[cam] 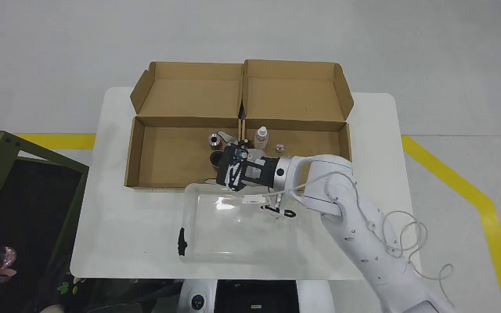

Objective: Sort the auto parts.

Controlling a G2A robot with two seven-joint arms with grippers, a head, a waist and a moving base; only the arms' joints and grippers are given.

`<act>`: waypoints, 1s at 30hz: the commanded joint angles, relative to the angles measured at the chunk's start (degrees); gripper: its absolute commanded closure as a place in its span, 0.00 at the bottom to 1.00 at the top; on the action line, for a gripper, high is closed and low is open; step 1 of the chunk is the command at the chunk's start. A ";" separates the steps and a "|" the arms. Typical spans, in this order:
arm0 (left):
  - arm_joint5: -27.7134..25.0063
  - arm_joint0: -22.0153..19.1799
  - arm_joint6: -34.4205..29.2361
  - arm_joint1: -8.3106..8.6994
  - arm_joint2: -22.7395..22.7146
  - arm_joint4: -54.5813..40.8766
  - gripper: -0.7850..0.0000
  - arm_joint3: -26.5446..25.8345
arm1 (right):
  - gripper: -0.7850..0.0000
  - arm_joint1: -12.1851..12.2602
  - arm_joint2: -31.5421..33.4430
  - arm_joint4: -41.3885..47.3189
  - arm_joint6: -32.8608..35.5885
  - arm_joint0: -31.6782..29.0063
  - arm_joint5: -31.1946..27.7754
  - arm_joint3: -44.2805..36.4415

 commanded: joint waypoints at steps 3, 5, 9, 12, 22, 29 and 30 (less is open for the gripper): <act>0.00 0.00 0.00 0.00 0.00 0.00 0.00 0.00 | 0.16 1.11 3.98 -1.09 -2.13 -4.44 -0.97 -3.72; 0.00 0.00 0.00 0.00 0.00 0.00 0.00 0.00 | 0.13 1.66 6.01 -1.41 -3.68 -6.84 -1.76 -5.31; 0.00 0.00 0.00 0.00 0.00 0.00 0.00 0.00 | 0.12 2.65 10.26 -1.79 -6.52 -10.93 -2.91 -7.26; 0.00 0.00 0.00 0.00 0.00 0.00 0.00 0.00 | 0.12 3.30 13.34 -2.12 -8.76 -13.79 -3.46 -8.45; 0.00 0.00 0.00 0.00 0.00 0.00 0.00 0.00 | 0.05 5.09 22.20 -2.41 -15.56 -21.66 -4.94 -7.76; 0.00 0.00 0.00 0.00 0.00 0.00 0.00 0.00 | 0.00 6.10 28.13 -2.99 -20.92 -26.92 -4.65 -6.37; 0.00 0.00 0.00 0.00 0.00 0.00 0.00 0.00 | 0.00 6.23 29.03 -2.96 -21.97 -27.69 -4.51 -6.03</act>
